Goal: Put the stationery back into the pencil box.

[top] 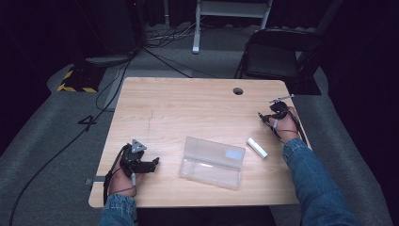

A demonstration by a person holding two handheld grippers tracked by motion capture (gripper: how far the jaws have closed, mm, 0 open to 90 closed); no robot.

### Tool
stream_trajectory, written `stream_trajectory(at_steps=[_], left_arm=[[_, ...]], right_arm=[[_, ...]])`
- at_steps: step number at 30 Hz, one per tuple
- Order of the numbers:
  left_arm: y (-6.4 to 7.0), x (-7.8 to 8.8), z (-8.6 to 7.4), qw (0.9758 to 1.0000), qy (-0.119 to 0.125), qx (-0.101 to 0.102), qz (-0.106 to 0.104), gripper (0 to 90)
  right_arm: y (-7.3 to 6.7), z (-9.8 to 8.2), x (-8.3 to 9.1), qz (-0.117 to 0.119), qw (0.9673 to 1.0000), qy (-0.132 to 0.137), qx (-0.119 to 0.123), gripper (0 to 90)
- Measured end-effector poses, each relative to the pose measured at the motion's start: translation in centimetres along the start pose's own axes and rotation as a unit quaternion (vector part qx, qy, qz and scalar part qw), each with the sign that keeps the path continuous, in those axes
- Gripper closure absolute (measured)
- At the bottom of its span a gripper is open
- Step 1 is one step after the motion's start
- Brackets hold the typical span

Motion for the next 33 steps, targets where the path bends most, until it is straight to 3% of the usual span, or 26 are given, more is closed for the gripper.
stream_trajectory(at_steps=[10, 20, 25, 33], left_arm=[[0.0, 0.0, 0.0, 1.0, 0.001, 0.001, 0.0, 15.9], [0.0, 0.0, 0.0, 1.0, 0.001, 0.001, 0.0, 16.1], [0.0, 0.0, 0.0, 1.0, 0.001, 0.002, 0.0, 16.2], [0.0, 0.0, 0.0, 1.0, 0.001, 0.002, 0.0, 16.2]], right_arm=[[-0.1, 0.5, 1.6, 0.01, 0.9998, 0.013, -0.014, 81.4], [-1.6, 2.3, 4.9, 0.03, 0.9974, 0.065, 0.01, 81.3], [-2.8, 3.0, 6.6, 0.045, 0.9951, 0.086, 0.019, 81.3], [-5.5, 3.8, 9.7, 0.076, 0.9885, 0.121, 0.049, 81.3]])
Point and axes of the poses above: each handheld gripper's, and its own axes: x roughly backward along the jaws, z roughly out of its top, y roughly to its right, the point moved 8 cm from there along -x, roughly forward along the jaws, and after that the axes turned 7 degrees about -z, right-handed, at the moved point
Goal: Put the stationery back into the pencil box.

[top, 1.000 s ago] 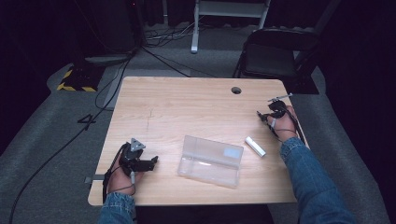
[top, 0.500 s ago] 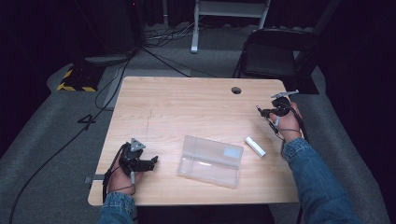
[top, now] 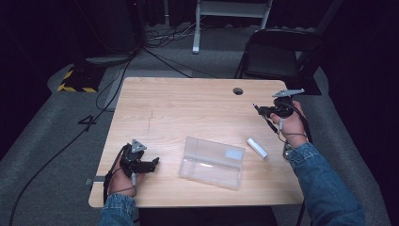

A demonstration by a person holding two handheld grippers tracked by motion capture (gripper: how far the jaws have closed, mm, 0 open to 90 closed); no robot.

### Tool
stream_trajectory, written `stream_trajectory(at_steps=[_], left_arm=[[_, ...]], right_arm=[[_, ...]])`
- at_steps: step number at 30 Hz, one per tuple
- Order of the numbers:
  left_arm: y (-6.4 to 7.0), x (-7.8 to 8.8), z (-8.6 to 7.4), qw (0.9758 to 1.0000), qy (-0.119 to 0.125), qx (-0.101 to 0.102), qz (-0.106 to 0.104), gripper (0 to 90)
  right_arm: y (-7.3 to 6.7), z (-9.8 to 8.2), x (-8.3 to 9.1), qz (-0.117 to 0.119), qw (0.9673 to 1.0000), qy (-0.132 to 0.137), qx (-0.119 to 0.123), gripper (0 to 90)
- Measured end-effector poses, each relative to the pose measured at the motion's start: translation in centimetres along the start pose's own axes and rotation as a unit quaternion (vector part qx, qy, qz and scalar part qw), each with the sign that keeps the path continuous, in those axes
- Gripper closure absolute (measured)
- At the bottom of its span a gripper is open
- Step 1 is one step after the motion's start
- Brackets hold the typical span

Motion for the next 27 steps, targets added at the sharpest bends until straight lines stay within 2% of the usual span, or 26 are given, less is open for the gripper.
stream_trajectory(at_steps=[7, 16, 19, 22, 27], left_arm=[[0.0, 0.0, 0.0, 1.0, 0.0, 0.0, 0.0, 16.2], [0.0, 0.0, 0.0, 1.0, -0.001, -0.001, 0.0, 16.2], [0.0, 0.0, 0.0, 1.0, -0.001, -0.001, 0.0, 16.2], [0.0, 0.0, 0.0, 1.0, -0.001, -0.001, 0.0, 16.2], [0.0, 0.0, 0.0, 1.0, -0.002, -0.001, -0.001, 16.2]], right_arm=[[-2.9, 1.2, 1.7, 0.031, 0.9991, 0.017, 0.024, 81.3], [-7.2, 2.0, 3.5, 0.08, 0.9947, 0.038, 0.051, 81.3], [-8.9, 1.9, 4.1, 0.099, 0.9923, 0.046, 0.058, 81.2], [-10.9, 1.9, 4.6, 0.12, 0.9887, 0.06, 0.066, 81.2], [-13.4, 1.7, 5.4, 0.149, 0.983, 0.08, 0.072, 81.2]])
Point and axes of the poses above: each handheld gripper's, and its own axes: x roughly backward along the jaws, z roughly out of its top, y roughly to its right, the point moved 8 cm from there along -x, roughly forward along the jaws, and after that the axes turned 7 degrees about -z, right-handed, at the moved point
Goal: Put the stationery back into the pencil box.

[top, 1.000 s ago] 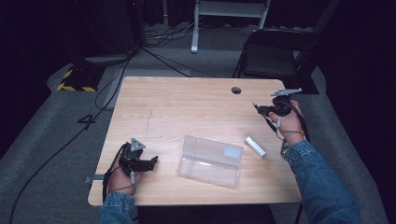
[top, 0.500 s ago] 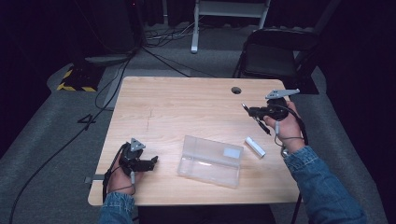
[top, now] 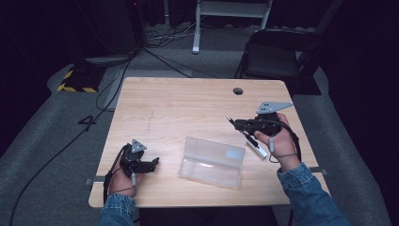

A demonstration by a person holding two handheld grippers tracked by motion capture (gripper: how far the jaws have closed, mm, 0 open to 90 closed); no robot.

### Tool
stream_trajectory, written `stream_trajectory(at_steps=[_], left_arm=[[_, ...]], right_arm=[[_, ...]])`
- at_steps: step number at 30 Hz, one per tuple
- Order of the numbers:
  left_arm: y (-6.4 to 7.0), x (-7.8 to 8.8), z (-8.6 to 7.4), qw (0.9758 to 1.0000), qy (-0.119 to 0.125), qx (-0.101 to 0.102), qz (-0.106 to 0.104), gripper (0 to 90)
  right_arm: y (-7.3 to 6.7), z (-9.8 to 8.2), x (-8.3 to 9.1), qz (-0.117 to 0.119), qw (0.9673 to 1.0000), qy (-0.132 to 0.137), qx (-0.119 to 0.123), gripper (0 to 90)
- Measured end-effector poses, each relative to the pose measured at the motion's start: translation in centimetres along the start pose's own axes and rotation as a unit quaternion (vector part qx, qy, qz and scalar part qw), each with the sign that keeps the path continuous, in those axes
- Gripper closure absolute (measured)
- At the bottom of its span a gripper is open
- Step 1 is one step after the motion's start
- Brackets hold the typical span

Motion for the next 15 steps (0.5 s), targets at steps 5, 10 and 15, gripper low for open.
stream_trajectory(at_steps=[5, 10, 15], left_arm=[[0.0, 0.0, 0.0, 1.0, 0.0, 0.0, 0.0, 16.2], [0.0, 0.0, 0.0, 1.0, 0.0, 0.0, 0.0, 16.2], [0.0, 0.0, 0.0, 1.0, 0.0, 0.0, 0.0, 16.2]], right_arm=[[-2.0, -0.4, -0.3, 0.023, 0.9997, -0.002, 0.013, 81.2], [-3.3, -0.3, -0.6, 0.036, 0.9991, 0.001, 0.024, 81.2], [-4.4, -0.4, -1.0, 0.049, 0.9981, -0.002, 0.037, 81.2]])
Point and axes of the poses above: each handheld gripper's, and its own axes: x roughly backward along the jaws, z roughly out of its top, y roughly to its right, the point moved 8 cm from there along -x, roughly forward along the jaws, and after that the axes turned 7 degrees about -z, right-handed, at the moved point
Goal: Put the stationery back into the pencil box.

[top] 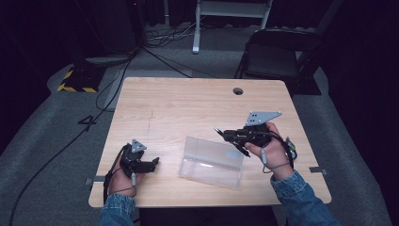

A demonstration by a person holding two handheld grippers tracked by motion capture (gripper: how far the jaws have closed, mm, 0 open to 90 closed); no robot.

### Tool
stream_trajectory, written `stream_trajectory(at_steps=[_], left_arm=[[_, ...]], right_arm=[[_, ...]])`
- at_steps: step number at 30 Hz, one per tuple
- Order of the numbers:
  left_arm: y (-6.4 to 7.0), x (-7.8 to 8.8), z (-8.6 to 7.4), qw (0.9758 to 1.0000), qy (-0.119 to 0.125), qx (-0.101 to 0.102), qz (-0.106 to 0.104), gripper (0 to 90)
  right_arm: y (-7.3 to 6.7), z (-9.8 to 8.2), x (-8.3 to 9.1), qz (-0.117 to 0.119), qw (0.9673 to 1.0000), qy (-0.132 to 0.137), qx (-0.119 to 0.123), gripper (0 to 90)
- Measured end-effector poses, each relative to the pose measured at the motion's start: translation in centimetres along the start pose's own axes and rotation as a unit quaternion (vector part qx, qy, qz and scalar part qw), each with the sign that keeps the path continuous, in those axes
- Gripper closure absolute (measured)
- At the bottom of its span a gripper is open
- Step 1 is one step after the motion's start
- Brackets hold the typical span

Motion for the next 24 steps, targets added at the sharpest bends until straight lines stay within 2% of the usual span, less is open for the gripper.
stream_trajectory(at_steps=[12, 18, 24], left_arm=[[0.0, 0.0, 0.0, 1.0, 0.0, 0.0, -0.001, 16.2], [0.0, 0.0, 0.0, 1.0, 0.001, 0.0, 0.0, 16.2], [0.0, 0.0, 0.0, 1.0, 0.0, 0.0, 0.0, 16.1]], right_arm=[[-1.7, -0.4, -1.7, 0.019, 0.9995, -0.008, 0.022, 81.1], [-2.4, -0.6, -2.8, 0.028, 0.999, -0.004, 0.034, 81.1], [-2.6, -1.5, -4.2, 0.035, 0.9983, -0.01, 0.046, 81.1]])
Point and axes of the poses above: each handheld gripper's, and its own axes: x roughly backward along the jaws, z roughly out of its top, y roughly to its right, the point moved 8 cm from there along -x, roughly forward along the jaws, and after that the axes turned 7 degrees about -z, right-handed, at the moved point
